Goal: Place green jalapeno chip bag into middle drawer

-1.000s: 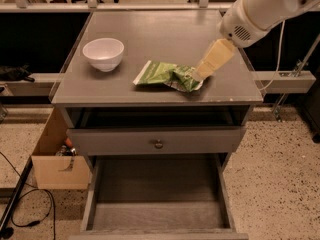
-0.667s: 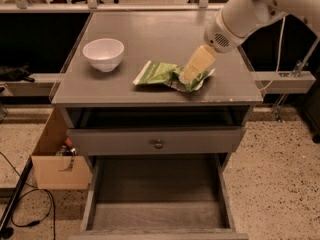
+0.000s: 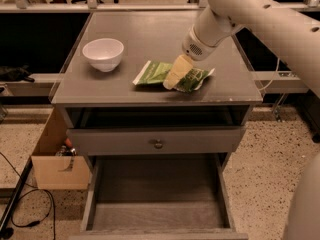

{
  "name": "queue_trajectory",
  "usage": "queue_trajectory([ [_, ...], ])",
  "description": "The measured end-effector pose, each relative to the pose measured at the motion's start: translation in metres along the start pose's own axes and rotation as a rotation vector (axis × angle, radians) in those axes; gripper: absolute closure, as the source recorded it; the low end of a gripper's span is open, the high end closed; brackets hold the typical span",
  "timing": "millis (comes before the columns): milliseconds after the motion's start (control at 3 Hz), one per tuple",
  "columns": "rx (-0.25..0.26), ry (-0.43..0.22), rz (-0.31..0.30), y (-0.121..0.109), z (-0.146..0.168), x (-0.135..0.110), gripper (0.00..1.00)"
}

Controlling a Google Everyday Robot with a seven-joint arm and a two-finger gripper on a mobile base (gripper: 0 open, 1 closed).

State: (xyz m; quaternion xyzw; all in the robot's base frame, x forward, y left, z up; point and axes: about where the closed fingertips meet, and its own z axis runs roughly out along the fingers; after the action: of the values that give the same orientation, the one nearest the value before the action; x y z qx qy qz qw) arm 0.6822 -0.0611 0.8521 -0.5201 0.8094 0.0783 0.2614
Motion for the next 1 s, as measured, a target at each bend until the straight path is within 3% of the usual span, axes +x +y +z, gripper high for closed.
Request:
queue_trajectory([
  [333,0.0,0.0,0.0,0.0,0.0,0.0,0.0],
  [667,0.0,0.0,0.0,0.0,0.0001,0.0,0.13],
  [1000,0.0,0.0,0.0,0.0,0.0001,0.0,0.36],
])
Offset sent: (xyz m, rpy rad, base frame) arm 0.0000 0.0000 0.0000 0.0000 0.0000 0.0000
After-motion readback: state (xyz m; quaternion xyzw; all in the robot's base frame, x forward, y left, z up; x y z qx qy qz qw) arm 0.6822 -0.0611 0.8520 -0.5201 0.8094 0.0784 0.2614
